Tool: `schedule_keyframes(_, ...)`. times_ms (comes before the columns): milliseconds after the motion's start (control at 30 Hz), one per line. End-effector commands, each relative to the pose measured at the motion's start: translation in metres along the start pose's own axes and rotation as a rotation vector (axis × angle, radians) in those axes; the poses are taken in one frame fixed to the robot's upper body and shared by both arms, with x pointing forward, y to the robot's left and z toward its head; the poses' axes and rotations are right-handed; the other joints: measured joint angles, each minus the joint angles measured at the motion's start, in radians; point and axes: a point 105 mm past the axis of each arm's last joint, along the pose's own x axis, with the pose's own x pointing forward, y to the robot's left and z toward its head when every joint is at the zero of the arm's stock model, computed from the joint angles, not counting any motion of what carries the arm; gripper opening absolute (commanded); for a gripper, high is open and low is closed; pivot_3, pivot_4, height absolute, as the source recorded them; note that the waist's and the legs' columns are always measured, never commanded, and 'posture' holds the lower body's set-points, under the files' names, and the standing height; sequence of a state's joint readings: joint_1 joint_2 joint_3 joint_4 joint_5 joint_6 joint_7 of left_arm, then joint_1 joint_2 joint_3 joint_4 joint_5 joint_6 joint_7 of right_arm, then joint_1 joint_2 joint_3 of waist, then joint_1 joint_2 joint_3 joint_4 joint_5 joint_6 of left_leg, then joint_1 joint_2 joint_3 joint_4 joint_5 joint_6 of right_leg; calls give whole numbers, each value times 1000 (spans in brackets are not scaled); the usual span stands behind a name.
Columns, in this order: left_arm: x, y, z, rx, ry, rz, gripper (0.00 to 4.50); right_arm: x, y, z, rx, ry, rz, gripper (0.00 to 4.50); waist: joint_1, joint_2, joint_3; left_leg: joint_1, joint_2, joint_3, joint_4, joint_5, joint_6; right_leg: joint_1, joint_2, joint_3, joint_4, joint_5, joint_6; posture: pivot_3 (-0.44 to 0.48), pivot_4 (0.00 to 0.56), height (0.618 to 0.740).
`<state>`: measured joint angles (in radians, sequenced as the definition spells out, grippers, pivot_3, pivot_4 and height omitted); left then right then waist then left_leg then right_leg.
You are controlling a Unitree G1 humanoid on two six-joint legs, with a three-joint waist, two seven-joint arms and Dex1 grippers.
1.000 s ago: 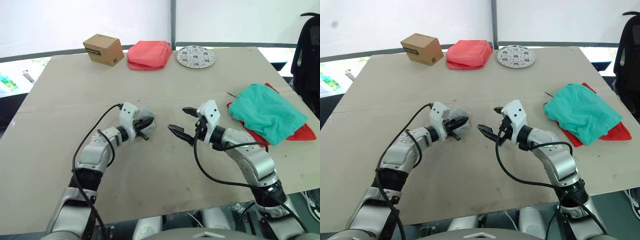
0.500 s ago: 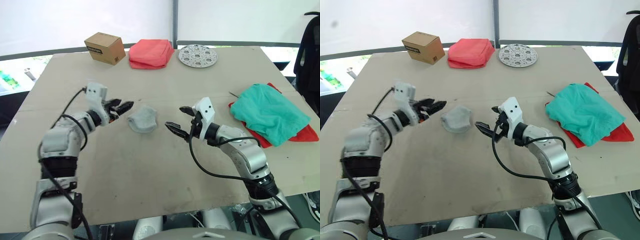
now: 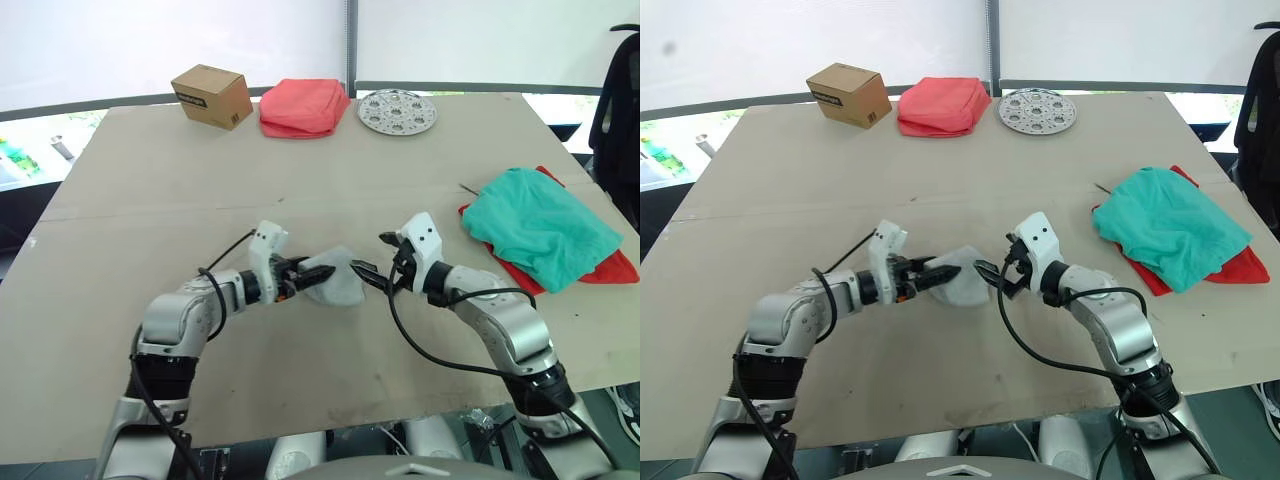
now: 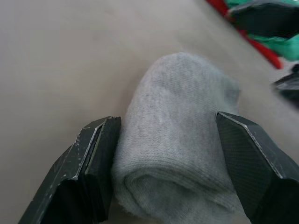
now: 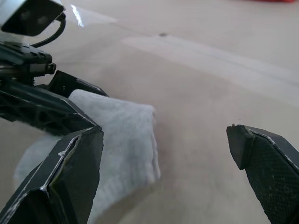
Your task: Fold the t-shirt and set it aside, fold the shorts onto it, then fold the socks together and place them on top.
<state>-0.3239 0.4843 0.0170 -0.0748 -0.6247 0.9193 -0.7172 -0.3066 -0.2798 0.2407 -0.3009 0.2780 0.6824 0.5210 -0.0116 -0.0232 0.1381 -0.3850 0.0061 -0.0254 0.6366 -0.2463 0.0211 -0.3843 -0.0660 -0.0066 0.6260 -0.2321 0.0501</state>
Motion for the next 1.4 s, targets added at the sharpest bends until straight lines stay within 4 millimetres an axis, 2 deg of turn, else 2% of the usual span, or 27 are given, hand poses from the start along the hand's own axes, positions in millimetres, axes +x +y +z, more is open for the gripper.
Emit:
schedule_keyframes(33,-14,-2,20,19,-58,-15,3452,-1,10,7,-61,-2,57,4500,-3,0,0,0,0,0,0,0,0,0,0,0,0,0,0,0,150,740)
schedule_keyframes(167,-54,7,26,144,-36,22,3452,12,16,6,-73,12,138,4500,-23,0,0,0,1,0,-2,0,0,-2,4,0,0,1,2,0,150,740)
schedule_keyframes(267,-77,18,38,358,-113,143,3452,25,21,9,-81,7,197,4500,-25,2,2,1,1,-1,-4,0,0,-3,4,1,0,1,1,0,150,740)
schedule_keyframes(367,-95,3,27,426,-29,46,3452,36,23,10,-86,2,231,4500,-23,1,2,0,3,0,-4,0,0,-4,3,1,-1,-1,-2,0,150,740)
schedule_keyframes(400,-105,-10,29,448,-45,-21,3452,41,22,7,-85,22,242,4500,-16,2,2,0,3,0,-4,0,0,-5,3,1,-1,-1,-3,0,150,740)
schedule_keyframes(500,-126,-33,25,528,-9,-112,4228,51,19,-2,-88,73,275,4500,-13,2,6,-1,2,2,-3,0,0,-6,0,2,-1,-1,-3,0,150,740)
schedule_keyframes(533,-130,-35,23,550,10,-111,4430,54,18,-6,-86,99,279,4500,-12,2,6,-1,3,2,-3,0,0,-6,-1,2,-1,-1,-3,0,150,740)
schedule_keyframes(733,-140,-42,14,596,34,-119,4430,59,19,-44,-97,291,331,4500,-6,3,7,0,2,3,-3,0,0,-5,-2,2,-1,-2,-3,0,150,740)
schedule_keyframes(767,-140,-43,11,608,44,-125,4500,58,22,-48,-102,305,340,3953,-6,3,6,0,2,3,-3,0,0,-5,-2,2,-1,-2,-3,0,150,740)
schedule_keyframes(800,-140,-45,8,610,47,-128,4500,57,24,-51,-106,316,343,3734,-6,3,6,1,2,3,-4,0,0,-5,-2,2,-1,-2,-3,0,150,740)
schedule_keyframes(900,-138,-45,6,590,38,-130,4500,52,30,-49,-82,306,342,2349,-5,3,6,1,2,2,-4,0,0,-5,-1,2,0,-2,-3,0,150,740)
schedule_keyframes(1000,-132,-47,4,589,35,-146,4500,42,28,-44,-50,274,309,812,-4,3,6,1,2,3,-4,0,0,-5,-2,2,0,-2,-3,0,150,740)
schedule_keyframes(1067,-128,-49,2,597,39,-173,4500,35,22,-39,-33,247,268,83,0,3,6,1,1,2,-4,0,0,-4,-3,1,-1,-2,-3,0,150,740)
schedule_keyframes(1133,-119,-56,0,613,32,-196,4500,22,16,-35,-17,216,238,10,4,3,6,1,1,2,-4,0,0,-4,-3,1,-1,-2,-3,0,150,740)
schedule_keyframes(1200,-98,-63,7,605,-42,-250,4500,-7,-5,-14,40,96,115,10,18,5,7,0,1,2,-4,0,0,-4,-3,1,-1,-2,-3,0,150,740)
schedule_keyframes(1300,-72,-75,13,600,-105,-320,4500,-49,-35,9,122,-22,-101,10,38,3,6,-4,-1,-2,-1,0,0,-3,-4,-2,-3,-2,-3,0,150,740)
schedule_keyframes(1333,-60,-78,19,595,-148,-339,4500,-69,-53,21,156,-81,-240,10,31,3,6,-7,-1,-2,1,0,0,-4,-4,-2,-3,-1,-3,0,150,740)
schedule_keyframes(1400,-44,-83,27,594,-199,-362,4500,-98,-76,34,199,-149,-439,10,25,3,6,-7,-2,-2,1,0,0,-5,-3,-1,-2,-1,-2,0,150,740)
